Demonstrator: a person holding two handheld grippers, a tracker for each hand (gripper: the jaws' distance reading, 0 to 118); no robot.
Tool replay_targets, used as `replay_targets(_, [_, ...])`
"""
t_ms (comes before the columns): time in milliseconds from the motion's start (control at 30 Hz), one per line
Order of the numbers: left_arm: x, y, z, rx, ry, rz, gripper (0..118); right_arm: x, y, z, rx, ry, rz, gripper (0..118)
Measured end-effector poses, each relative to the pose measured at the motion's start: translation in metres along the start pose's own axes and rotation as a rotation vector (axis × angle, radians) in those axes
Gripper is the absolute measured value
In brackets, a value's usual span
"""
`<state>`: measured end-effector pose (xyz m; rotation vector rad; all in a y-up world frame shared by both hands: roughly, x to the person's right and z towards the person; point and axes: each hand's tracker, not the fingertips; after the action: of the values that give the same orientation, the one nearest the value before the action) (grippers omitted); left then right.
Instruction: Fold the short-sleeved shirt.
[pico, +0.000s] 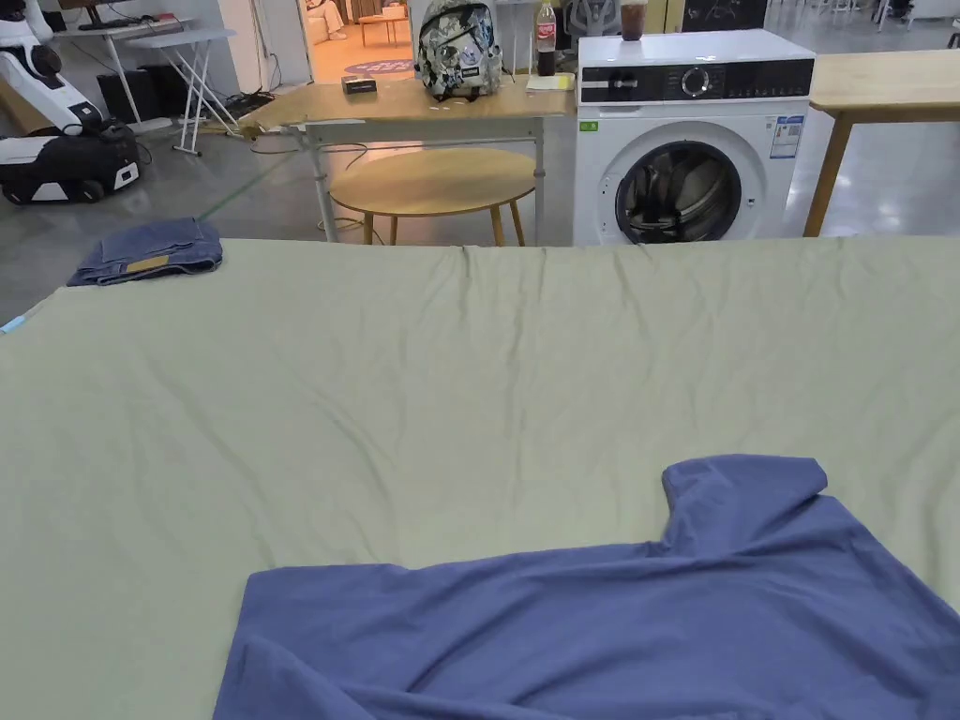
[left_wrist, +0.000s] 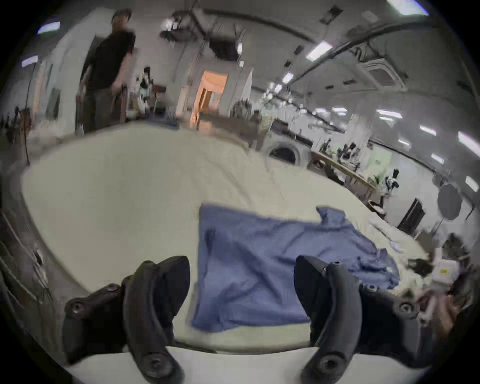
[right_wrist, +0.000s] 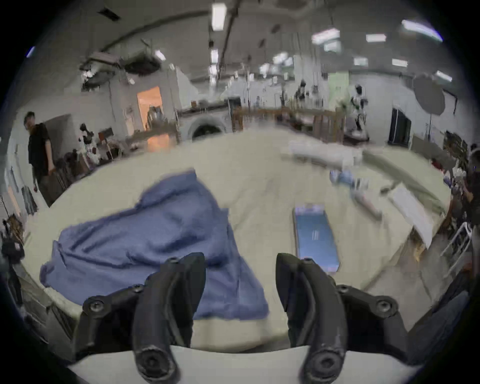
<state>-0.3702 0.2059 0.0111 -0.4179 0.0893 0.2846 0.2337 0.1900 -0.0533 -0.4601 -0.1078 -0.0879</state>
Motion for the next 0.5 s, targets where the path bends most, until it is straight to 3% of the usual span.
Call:
replay_targets(67, [0.026, 0.014, 0.019, 0.092, 0.034, -0.110, 85, -0.021, 0.015, 0.022, 0.135, -0.050, 0.033, 59])
replay_targets(167, [0.064, 0.024, 0.034, 0.200, 0.100, -0.203, 85, -0.039, 0.024, 0.029, 0.230, -0.099, -0.009, 59])
replay_targets(233, [0.079, 0.028, 0.038, 0.228, 0.080, -0.200, 85, -0.046, 0.037, 0.020, 0.080, 0.019, -0.020, 59])
replay_targets(367, [0.097, 0.033, 0.034, 0.255, 0.017, -0.119, 85, -0.063, 0.036, 0.010, 0.082, 0.168, -0.069, 58])
replay_targets(400, [0.098, 0.034, 0.033, 0.253, -0.016, -0.091, 85, -0.069, 0.036, 0.006, 0.055, 0.171, -0.035, 58])
replay_targets(467, [0.101, 0.037, 0.030, 0.224, -0.020, -0.053, 71, -0.082, 0.037, 0.003, 0.060, 0.175, 0.048, 48])
replay_targets(500, [0.103, 0.037, 0.028, 0.241, -0.025, -0.055, 43, -0.090, 0.038, 0.003, 0.059, 0.177, 0.073, 39])
